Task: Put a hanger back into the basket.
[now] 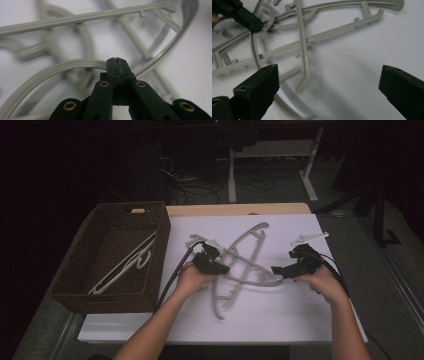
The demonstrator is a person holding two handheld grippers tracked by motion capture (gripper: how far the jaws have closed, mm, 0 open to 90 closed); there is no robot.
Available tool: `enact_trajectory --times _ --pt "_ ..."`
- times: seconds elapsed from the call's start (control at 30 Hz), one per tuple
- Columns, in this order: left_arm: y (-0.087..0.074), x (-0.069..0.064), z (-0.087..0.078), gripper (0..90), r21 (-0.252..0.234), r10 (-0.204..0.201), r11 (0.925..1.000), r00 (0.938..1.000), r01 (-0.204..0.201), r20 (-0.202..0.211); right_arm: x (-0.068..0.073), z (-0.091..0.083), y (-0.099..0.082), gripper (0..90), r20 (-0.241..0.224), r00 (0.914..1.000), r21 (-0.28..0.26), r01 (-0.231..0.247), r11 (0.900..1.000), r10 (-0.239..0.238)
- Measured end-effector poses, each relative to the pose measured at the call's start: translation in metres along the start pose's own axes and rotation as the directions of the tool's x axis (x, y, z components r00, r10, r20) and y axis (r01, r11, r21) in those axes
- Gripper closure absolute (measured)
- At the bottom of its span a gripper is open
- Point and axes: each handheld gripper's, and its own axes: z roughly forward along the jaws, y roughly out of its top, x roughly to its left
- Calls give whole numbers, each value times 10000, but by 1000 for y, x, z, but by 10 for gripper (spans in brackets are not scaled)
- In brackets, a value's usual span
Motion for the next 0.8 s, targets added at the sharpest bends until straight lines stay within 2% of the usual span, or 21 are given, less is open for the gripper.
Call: enact_trajectory --times 0.1,0.27,0.43,0.53,0.63,0.7,0.8 --pt "5 -13 8 900 3 198 9998 9993 -199 325 0 0 0 28 -10 10000 3 -3 10000 3" --pt "13 -37 26 900 63 541 9985 9946 -548 885 -1 -2 0 28 12 10000 -84 -28 10000 28" --pt "17 -51 38 900 196 826 9962 9906 -852 1087 -1 -4 0 28 8 10000 -140 -85 9999 85" --pt "17 -49 34 900 78 833 9964 9911 -846 1042 -2 -5 -1 28 7 10000 -151 -82 9999 82" --pt "19 -41 18 898 -171 856 9963 9931 -845 802 -2 -5 -1 28 -2 10000 -154 -90 9998 90" --pt "19 -32 3 887 -400 866 9956 9948 -845 545 -2 -5 -1 28 -10 10000 -166 -91 9998 91" --pt "15 -14 -19 833 -444 892 9951 9959 -886 118 -1 -5 -1 28 -32 10000 -186 -70 9998 70"
